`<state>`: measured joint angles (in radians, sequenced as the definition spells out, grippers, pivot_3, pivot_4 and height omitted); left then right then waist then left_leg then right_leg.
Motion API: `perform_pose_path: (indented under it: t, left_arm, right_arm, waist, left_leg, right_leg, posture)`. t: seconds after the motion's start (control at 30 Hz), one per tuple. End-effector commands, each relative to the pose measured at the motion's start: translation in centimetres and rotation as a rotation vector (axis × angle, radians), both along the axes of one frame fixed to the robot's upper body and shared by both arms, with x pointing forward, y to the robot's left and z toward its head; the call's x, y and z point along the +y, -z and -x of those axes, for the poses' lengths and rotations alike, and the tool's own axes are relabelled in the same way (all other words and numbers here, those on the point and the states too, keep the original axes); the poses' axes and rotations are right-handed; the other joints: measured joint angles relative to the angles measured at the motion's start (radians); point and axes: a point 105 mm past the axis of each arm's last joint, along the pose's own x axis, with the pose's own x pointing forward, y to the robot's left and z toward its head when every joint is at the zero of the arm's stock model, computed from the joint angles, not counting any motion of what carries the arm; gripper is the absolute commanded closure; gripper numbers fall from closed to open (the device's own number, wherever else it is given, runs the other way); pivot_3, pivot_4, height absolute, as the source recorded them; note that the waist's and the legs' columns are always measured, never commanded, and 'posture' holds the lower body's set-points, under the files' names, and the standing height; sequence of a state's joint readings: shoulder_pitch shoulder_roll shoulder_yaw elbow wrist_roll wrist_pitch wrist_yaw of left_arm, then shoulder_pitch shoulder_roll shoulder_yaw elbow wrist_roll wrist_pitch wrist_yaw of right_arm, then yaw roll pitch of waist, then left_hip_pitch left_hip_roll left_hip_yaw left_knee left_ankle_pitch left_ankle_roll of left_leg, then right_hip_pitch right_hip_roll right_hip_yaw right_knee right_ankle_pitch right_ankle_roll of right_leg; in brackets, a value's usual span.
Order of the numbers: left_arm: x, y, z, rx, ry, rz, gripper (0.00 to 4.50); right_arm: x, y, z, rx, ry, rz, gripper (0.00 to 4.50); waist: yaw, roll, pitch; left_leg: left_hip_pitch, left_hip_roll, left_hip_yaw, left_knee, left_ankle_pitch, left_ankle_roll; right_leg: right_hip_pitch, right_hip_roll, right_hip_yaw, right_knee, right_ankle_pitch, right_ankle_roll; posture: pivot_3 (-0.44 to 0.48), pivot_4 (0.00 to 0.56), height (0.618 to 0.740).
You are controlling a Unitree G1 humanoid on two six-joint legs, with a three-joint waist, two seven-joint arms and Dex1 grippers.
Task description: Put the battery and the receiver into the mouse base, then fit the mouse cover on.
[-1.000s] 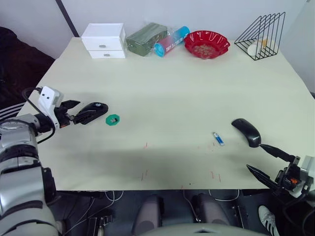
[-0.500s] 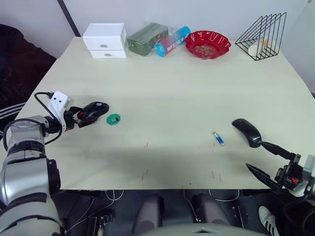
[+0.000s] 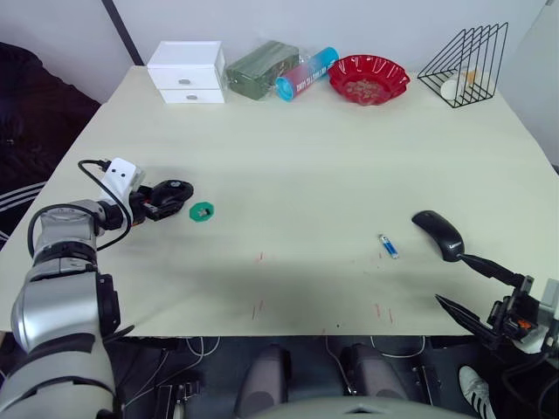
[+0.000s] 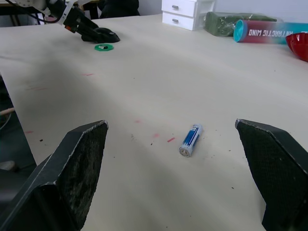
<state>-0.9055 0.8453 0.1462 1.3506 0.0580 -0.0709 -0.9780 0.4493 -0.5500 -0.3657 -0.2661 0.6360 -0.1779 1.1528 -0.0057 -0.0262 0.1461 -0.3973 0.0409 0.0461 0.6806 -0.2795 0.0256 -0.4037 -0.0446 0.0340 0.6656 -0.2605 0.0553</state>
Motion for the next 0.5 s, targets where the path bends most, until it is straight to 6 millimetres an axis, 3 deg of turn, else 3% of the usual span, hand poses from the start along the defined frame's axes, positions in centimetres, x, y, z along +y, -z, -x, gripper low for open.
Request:
perform_pose_path:
  t: [0.03, 0.43, 0.5]
  left_arm:
    - [-0.46, -0.53, -0.34, -0.004, 0.025, -0.004, 0.00]
    - [-0.57, -0.52, -0.12, 0.021, 0.039, 0.019, 0.00]
    - [-0.63, -0.39, -0.04, 0.025, 0.043, 0.028, 0.41]
  right_arm:
    - [0.24, -1.03, 0.54, -0.052, -0.032, 0.022, 0.04]
    - [0.11, -0.89, 0.70, -0.069, -0.050, 0.031, 0.04]
    - [0.19, -0.82, 0.66, -0.066, -0.054, 0.030, 0.00]
  waist:
    - [0.000, 0.000, 0.000]
    - [0.003, 0.000, 0.000]
    - [0.003, 0.000, 0.000]
  left_leg:
    - [0.000, 0.000, 0.000, 0.000, 0.000, 0.000]
    - [0.000, 0.000, 0.000, 0.001, 0.000, 0.000]
    - [0.000, 0.000, 0.000, 0.001, 0.000, 0.000]
  right_leg:
    - [0.000, 0.000, 0.000, 0.000, 0.000, 0.000]
    - [0.000, 0.000, 0.000, 0.000, 0.000, 0.000]
    - [0.000, 0.000, 0.000, 0.000, 0.000, 0.000]
  posture:
    - [0.000, 0.150, 0.740]
    - [0.000, 0.150, 0.740]
    - [0.000, 0.150, 0.740]
